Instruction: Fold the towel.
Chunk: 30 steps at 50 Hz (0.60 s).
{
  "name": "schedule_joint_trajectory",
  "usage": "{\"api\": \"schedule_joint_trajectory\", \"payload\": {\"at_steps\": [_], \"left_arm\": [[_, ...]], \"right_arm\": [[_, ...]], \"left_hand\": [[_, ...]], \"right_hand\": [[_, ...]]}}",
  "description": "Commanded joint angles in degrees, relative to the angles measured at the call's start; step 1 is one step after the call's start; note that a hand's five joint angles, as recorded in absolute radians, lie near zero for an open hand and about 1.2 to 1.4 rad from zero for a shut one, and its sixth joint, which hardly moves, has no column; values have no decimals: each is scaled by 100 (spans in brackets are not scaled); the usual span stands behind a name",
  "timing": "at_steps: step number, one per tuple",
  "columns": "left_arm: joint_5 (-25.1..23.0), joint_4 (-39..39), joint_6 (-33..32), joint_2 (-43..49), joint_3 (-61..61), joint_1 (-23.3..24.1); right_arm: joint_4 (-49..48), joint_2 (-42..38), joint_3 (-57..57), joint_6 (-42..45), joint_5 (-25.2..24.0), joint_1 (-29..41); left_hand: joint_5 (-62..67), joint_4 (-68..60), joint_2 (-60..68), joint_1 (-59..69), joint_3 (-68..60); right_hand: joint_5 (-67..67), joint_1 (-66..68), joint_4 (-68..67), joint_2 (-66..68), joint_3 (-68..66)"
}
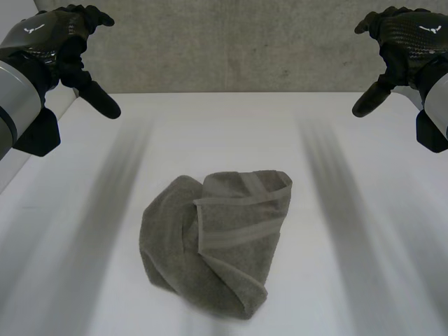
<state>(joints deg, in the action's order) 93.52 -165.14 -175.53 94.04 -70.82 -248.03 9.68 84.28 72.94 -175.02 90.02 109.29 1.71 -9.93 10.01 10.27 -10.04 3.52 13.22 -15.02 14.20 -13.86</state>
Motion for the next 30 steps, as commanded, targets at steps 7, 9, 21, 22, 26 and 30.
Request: {"api": "schedule_joint_trajectory", "payload": {"at_steps": [7, 9, 21, 22, 26, 30], "left_arm": [[-9, -18, -16, 0, -54, 0], [-17, -36, -16, 0, -81, 9], [-114, -317, -674, 852, -870, 61], [-114, -317, -676, 853, -872, 62], [-246, -466, -930, 1352, -1284, 53], [-264, -686, -939, 1609, -1557, 62]], "right_arm": [[-2, -26, 27, 143, 24, -13], [-2, -34, 36, 231, -37, 5], [-116, -736, 641, 3085, -1283, 872], [-116, -738, 642, 3088, -1285, 875], [-282, -1255, 800, 3658, -1768, 1384], [-511, -1564, 906, 3809, -2068, 1517]], "left_hand": [[-116, -62, 54, 28, -51], [-116, -62, 54, 28, -51], [-82, -96, 88, 62, -85], [-82, -96, 88, 62, -85], [-82, -96, 88, 62, -85], [-65, -113, 104, 79, -102]], "right_hand": [[-352, -322, 502, -420, 386], [-352, -322, 502, -420, 386], [-352, -322, 502, -420, 386], [-352, -322, 502, -420, 386], [-352, -322, 502, -420, 386], [-352, -322, 502, -420, 386]]}}
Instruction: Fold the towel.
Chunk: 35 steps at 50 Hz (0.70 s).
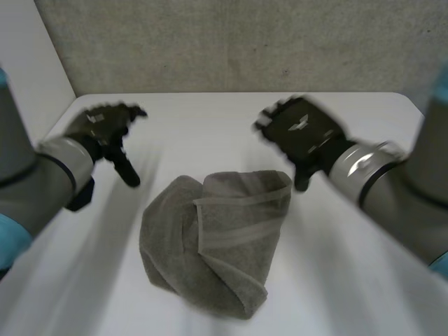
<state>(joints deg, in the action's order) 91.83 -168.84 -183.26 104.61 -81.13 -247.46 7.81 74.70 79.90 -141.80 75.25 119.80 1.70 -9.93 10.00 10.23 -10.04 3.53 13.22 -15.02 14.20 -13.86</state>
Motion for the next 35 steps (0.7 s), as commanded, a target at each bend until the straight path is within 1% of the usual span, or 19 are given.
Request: {"api": "schedule_joint_trajectory", "payload": {"at_steps": [1, 5, 8, 14, 16, 18, 19, 21, 22, 24, 25, 26, 27, 28, 29, 30, 32, 33, 35], "left_arm": [[-103, -455, -167, 665, -666, 4], [-112, -912, -175, 911, -1009, 22], [-112, -1072, -175, 1000, -1080, 31], [-112, -1450, -175, 1264, -1142, 101], [-112, -1502, -175, 1325, -1142, 119], [-112, -1572, -175, 1404, -1133, 154], [-112, -1573, -175, 1404, -1133, 154], [-130, -1643, -175, 1422, -1133, 259], [-130, -1643, -175, 1422, -1133, 259], [-252, -1730, -175, 1422, -1142, 356], [-253, -1731, -175, 1422, -1142, 356], [-340, -1757, -167, 1422, -1133, 408], [-341, -1757, -167, 1422, -1133, 409], [-428, -1775, -167, 1413, -1124, 461], [-490, -1775, -158, 1404, -1081, 531], [-490, -1775, -158, 1404, -1080, 532], [-482, -1775, -140, 1238, -932, 654], [-481, -1775, -140, 1237, -931, 655], [-438, -1757, -123, 687, -608, 742]], "right_arm": [[-516, -762, 254, 504, -712, 570], [-1096, -1097, 377, 601, -854, 974], [-1265, -1238, 395, 663, -863, 1054], [-1511, -1819, 360, 1041, -705, 1265], [-1528, -1933, 342, 1102, -669, 1283], [-1615, -2160, 273, 1155, -399, 1309], [-1616, -2161, 272, 1155, -397, 1309], [-1861, -2258, 185, 1164, -47, 1353], [-1862, -2258, 184, 1164, -45, 1353], [-2116, -2206, 158, 1146, 217, 1353], [-2117, -2205, 158, 1146, 218, 1353], [-2230, -2127, 158, 1120, 323, 1318], [-2318, -1978, 166, 1076, 446, 1309], [-2319, -1977, 167, 1076, 447, 1309], [-2371, -1759, 184, 1024, 577, 1300], [-2372, -1757, 184, 1023, 579, 1300], [-2398, -1232, 211, 761, 789, 1187], [-2398, -1230, 211, 759, 790, 1186], [-2398, -635, 211, 401, 930, 880]], "left_hand": [[-48, -129, 122, 99, -118], [-31, -146, 139, 116, -135], [-14, -163, 156, 133, -152], [137, -314, 307, 284, -304], [171, -348, 341, 318, -337], [455, -632, 625, 602, -621], [457, -634, 627, 604, -623], [1560, -1737, 1730, 1707, -1726], [1567, -1744, 1737, 1714, -1733], [3139, -3317, 3309, 3286, -3306], [3148, -3325, 3318, 3295, -3314], [4813, -4991, 4983, 4961, -4980], [4830, -5007, 5000, 4977, -4996], [6196, -6373, 6366, 6343, -6362], [6823, -7001, 6993, 6971, -6990], [6830, -7007, 7000, 6977, -6996], [6830, -7007, 7000, 6977, -6996], [6830, -7007, 7000, 6977, -6996], [6830, -7007, 7000, 6977, -6996]], "right_hand": [[-353, -322, 502, -420, 386], [-353, -322, 502, -420, 386], [-294, -263, 443, -361, 327], [25, 57, 124, -41, 8], [227, 259, -78, 161, -194], [1431, 1463, -1282, 1365, -1398], [1438, 1470, -1289, 1372, -1405], [3361, 3392, -3212, 3294, -3328], [3373, 3404, -3224, 3306, -3340], [6620, 6652, -6471, 6554, -6587], [6636, 6667, -6487, 6569, -6603], [6647, 6678, -6498, 6580, -6614], [6647, 6678, -6498, 6580, -6614], [6647, 6678, -6498, 6580, -6614], [6647, 6678, -6498, 6580, -6614], [6647, 6678, -6498, 6580, -6614], [6647, 6678, -6498, 6580, -6614], [6647, 6678, -6498, 6580, -6614], [6647, 6678, -6498, 6580, -6614]]}}
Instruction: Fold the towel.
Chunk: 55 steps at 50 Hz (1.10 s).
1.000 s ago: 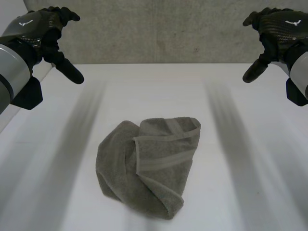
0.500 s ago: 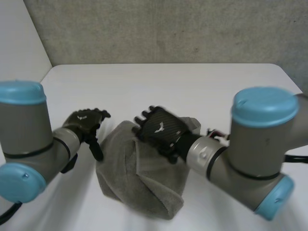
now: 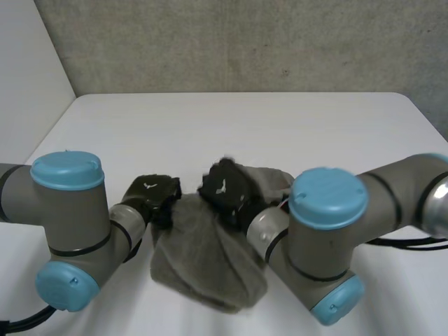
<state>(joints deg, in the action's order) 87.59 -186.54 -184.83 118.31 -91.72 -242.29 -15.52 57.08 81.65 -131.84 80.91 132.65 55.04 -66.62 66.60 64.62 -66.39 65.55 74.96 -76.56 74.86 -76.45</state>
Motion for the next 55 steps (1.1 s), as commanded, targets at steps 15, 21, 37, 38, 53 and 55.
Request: {"api": "schedule_joint_trajectory", "payload": {"at_steps": [15, 21, 37, 38, 53, 55], "left_arm": [[610, 213, 553, -3251, 1903, 305], [601, 512, 571, -3640, 1798, 445], [575, 565, 501, -2255, 954, 772], [583, 592, 501, -1929, 945, 745], [557, 223, 237, 869, 2430, 525], [557, 57, 19, 1367, 3025, 499]], "right_arm": [[943, 3721, -334, -1361, 671, -1680], [1621, 4337, -203, -1362, 584, -1813], [2334, 4146, 1027, -1300, -155, -1848], [2325, 3910, 1089, -1283, -155, -1866], [1200, 902, -18, -1335, 21, -2094], [807, 342, -472, -1414, 484, -2086]], "left_hand": [[1496, -1338, 1340, 1538, -1361], [1496, -1338, 1340, 1538, -1361], [1496, -1338, 1340, 1538, -1361], [1496, -1338, 1340, 1538, -1361], [1496, -1338, 1340, 1538, -1361], [1496, -1338, 1340, 1538, -1361]], "right_hand": [[445, 504, -344, 514, -355], [445, 504, -344, 514, -355], [445, 504, -344, 514, -355], [445, 504, -344, 514, -355], [445, 504, -344, 514, -355], [445, 504, -344, 514, -355]]}}
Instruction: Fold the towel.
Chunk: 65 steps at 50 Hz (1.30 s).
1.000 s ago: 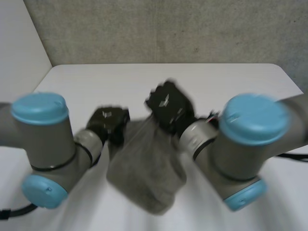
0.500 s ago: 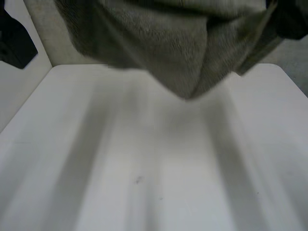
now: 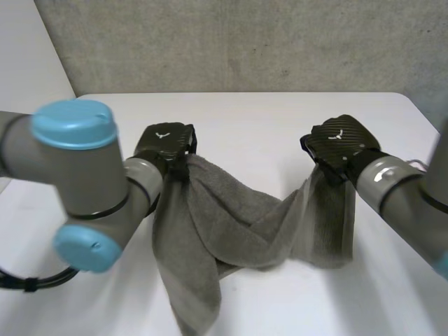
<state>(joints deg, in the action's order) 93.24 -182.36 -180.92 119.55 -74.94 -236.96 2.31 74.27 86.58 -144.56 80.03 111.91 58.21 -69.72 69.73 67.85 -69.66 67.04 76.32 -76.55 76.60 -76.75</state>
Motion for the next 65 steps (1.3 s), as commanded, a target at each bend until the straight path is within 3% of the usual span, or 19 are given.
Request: {"api": "schedule_joint_trajectory", "payload": {"at_steps": [1, 3, 4, 5, 6, 7, 8, 17, 20, 26, 34, 43, 53, 65], "left_arm": [[-8, -362, -374, 1246, 1350, -35], [27, -484, -628, 1535, 1796, -44], [27, -485, -629, 1536, 1798, -44], [36, -485, -751, 1571, 1938, -52], [36, -485, -752, 1571, 1939, -53], [45, -476, -865, 1562, 1982, -96], [62, -467, -936, 1536, 1974, -140], [71, -28, -980, 305, 1078, -158], [71, 139, -954, -851, -140, -132], [80, 148, -954, -2231, -1924, -79], [36, 174, -937, -3078, -3245, 131], [63, 139, -797, -2965, -3808, 826], [89, 104, -400, -2341, -3765, 1142], [686, -466, -374, -1374, -3467, 1538]], "right_arm": [[-978, -1380, -967, -143, 575, -11], [-1188, -1687, -1309, -195, 1223, -3], [-1189, -1688, -1310, -196, 1226, -3], [-1241, -1731, -1389, -222, 1504, 6], [-1242, -1732, -1389, -222, 1507, 6], [-1277, -1741, -1407, -266, 1681, 6], [-1286, -1741, -1381, -344, 1726, 6], [-1260, -1653, -1091, -468, 1736, -3], [-1216, -1618, -959, -459, 1744, -90], [-1224, -1574, -704, -468, 1709, -178], [-1224, -1582, -598, -468, 1692, -240], [-1251, -1582, -546, -468, 1692, -214], [-1295, -1626, -458, -459, 1692, -205], [-1304, -1679, -379, -442, 1692, -126]], "left_hand": [[1179, -1028, 1027, 1215, -1034], [-559, 710, -711, -523, 705], [-568, 719, -720, -532, 714], [-1784, 1935, -1936, -1748, 1929], [-1796, 1947, -1948, -1760, 1941], [-4228, 4378, -4379, -4191, 4373], [-5821, 5972, -5973, -5785, 5966], [-5821, 5972, -5973, -5785, 5966], [-5783, 5934, -5935, -5747, 5929], [-5097, 5247, -5248, -5060, 5242], [-4740, 4891, -4892, -4704, 4885], [-4790, 4941, -4942, -4754, 4936], [-4858, 5009, -5009, -4821, 5003], [-4841, 4992, -4993, -4804, 4986]], "right_hand": [[296, 368, -345, 340, -325], [296, 368, -345, 340, -325], [296, 368, -345, 340, -325], [296, 368, -345, 340, -325], [296, 368, -345, 340, -325], [296, 368, -345, 340, -325], [296, 368, -345, 340, -325], [296, 368, -345, 340, -325], [296, 368, -345, 340, -325], [296, 368, -345, 340, -325], [296, 368, -345, 340, -325], [296, 368, -345, 340, -325], [296, 368, -345, 340, -325], [296, 368, -345, 340, -325]]}}
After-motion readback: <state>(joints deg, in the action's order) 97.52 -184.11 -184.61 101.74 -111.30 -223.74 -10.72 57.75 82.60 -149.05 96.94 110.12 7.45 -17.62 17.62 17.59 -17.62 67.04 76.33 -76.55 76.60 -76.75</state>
